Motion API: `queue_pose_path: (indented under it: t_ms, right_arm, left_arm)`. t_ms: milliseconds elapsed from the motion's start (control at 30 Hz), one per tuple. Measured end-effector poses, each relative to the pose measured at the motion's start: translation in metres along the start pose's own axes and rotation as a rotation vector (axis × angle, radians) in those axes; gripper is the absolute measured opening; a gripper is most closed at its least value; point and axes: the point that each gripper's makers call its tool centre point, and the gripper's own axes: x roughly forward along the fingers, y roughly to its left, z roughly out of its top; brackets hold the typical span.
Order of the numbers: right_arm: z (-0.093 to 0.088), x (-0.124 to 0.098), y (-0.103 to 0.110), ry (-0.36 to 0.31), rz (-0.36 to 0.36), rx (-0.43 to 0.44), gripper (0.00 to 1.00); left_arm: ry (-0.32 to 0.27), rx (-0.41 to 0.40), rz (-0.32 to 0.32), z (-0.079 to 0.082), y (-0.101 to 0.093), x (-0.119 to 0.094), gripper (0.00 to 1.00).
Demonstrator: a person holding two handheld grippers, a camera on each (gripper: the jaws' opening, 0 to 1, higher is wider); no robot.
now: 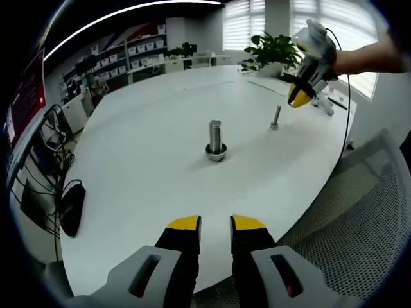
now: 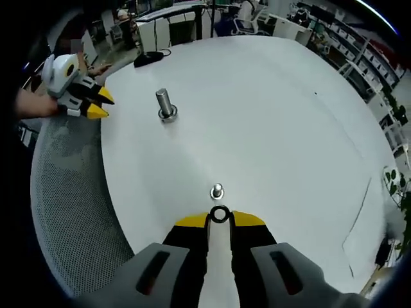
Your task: Place the washer onto the threaded stud by aligning its center hole with the stud, sliding it down to the base, and recovering from edge contact or off-axis alignment until the washer reaches the visible bottom stop.
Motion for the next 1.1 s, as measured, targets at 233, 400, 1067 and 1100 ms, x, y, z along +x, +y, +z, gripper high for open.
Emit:
queue_pose_path:
  t_ms: [233,400,1067,1100]
  right_arm:
    - [0.010,0.000,0.007,-0.026,0.004,-0.018,0.14]
    - [0.020,0.007,0.010,-0.027,0.006,-0.047,0.14]
    - [0.021,0.019,0.009,0.025,-0.019,-0.056,0.14]
    - [0.021,0.020,0.009,0.026,-0.019,-0.055,0.14]
  left_arm:
    - [-0.008,-0.003,0.002,0.001,0.001,0.000,0.15]
    - [-0.022,-0.003,-0.001,0.004,0.000,-0.001,0.15]
    - [-0.018,-0.001,-0.009,0.003,-0.001,-0.001,0.15]
    - [-0.018,-0.001,-0.009,0.003,-0.001,-0.001,0.15]
